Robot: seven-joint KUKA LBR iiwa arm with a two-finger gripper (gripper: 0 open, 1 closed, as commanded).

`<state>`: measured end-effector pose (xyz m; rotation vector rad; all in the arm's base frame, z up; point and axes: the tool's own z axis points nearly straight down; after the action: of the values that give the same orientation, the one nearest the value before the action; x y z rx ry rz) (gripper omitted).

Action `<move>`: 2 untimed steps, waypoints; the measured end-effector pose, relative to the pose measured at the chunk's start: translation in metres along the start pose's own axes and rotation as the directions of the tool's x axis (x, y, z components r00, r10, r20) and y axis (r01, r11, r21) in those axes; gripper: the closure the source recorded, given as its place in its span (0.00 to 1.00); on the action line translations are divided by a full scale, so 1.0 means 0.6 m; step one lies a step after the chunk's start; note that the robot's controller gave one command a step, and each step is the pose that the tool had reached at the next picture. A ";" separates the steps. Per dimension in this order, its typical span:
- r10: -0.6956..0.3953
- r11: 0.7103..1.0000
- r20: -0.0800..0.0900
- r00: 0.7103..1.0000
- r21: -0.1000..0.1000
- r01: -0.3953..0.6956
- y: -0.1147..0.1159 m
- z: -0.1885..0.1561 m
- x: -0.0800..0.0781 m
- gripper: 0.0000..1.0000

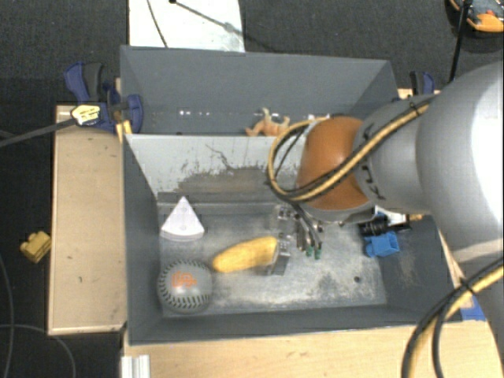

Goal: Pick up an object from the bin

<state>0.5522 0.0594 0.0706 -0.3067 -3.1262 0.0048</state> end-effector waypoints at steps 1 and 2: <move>-0.147 0.989 0.006 0.989 -0.004 0.147 0.064 -0.001 -0.005 0.00; -0.198 0.980 0.002 0.980 -0.004 0.198 0.092 0.000 0.037 1.00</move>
Offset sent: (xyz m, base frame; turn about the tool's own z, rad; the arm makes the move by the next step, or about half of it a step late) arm -0.0116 0.0585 -0.0006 -0.1968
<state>0.5413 0.1181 0.0705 0.0052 -3.1434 -0.0012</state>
